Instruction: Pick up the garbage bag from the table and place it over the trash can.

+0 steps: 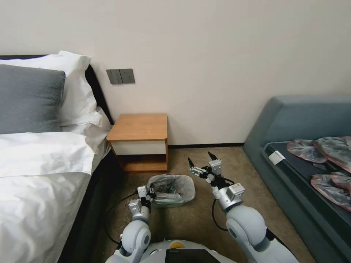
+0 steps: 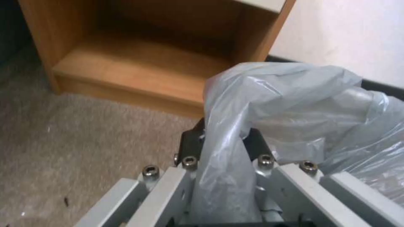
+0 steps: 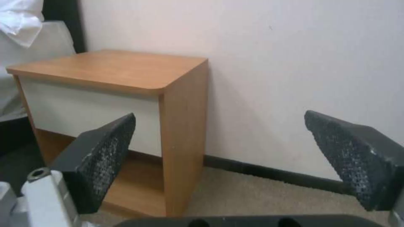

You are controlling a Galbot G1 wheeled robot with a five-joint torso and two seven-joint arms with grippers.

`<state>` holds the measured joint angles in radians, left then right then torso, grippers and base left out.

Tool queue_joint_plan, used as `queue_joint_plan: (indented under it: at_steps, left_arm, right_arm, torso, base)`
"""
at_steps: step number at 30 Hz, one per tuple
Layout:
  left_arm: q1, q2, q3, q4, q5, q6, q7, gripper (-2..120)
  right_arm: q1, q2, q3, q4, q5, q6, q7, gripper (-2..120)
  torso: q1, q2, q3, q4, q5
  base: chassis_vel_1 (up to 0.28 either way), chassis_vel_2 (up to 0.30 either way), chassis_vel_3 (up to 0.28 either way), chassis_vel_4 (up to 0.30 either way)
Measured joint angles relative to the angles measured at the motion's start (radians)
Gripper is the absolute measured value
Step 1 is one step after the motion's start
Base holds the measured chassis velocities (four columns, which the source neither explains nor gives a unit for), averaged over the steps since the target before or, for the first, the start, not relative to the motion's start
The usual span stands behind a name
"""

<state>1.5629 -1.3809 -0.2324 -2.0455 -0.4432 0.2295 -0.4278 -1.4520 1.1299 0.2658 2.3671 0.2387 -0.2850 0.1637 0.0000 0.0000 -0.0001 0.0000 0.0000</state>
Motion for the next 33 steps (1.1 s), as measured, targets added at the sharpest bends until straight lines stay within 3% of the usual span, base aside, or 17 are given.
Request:
queue_joint_plan:
  at_steps: [5,14,24,27,33]
  left_arm:
    - [-0.006,0.003,0.013,0.010,-0.001,0.018,-0.042,9]
    - [-0.013,0.006,0.022,0.018,-0.005,0.024,-0.078,43]
    - [-0.007,0.005,0.017,0.006,0.047,0.020,-0.056,76]
    - [-0.005,0.005,0.009,-0.008,0.055,0.017,-0.049,91]
    - [-0.002,0.019,-0.018,-0.041,0.052,-0.028,-0.022,99]
  right_arm:
    - [0.006,0.000,0.000,0.003,0.002,-0.015,-0.001,100]
    - [-0.005,0.011,-0.005,0.014,0.003,-0.018,-0.001,100]
    - [-0.031,0.016,-0.003,0.028,0.002,-0.012,0.001,100]
    - [-0.042,0.018,0.003,0.029,-0.002,-0.001,0.002,100]
    - [-0.077,0.033,0.034,0.028,-0.021,0.024,0.007,100]
  torso:
    - [0.000,0.000,0.000,0.0001,0.0000]
    - [0.000,0.000,0.000,0.0000,0.0000]
    - [0.000,0.000,0.000,0.0000,0.0000]
    - [0.000,0.000,0.000,0.0001,0.0000]
    - [0.000,0.000,0.000,0.0000,-0.0001]
  base:
    - [0.000,0.000,0.000,0.000]
    - [0.000,0.000,0.000,0.000]
    - [0.000,0.000,0.000,0.000]
    - [0.000,0.000,0.000,0.000]
    - [0.000,0.000,0.000,0.000]
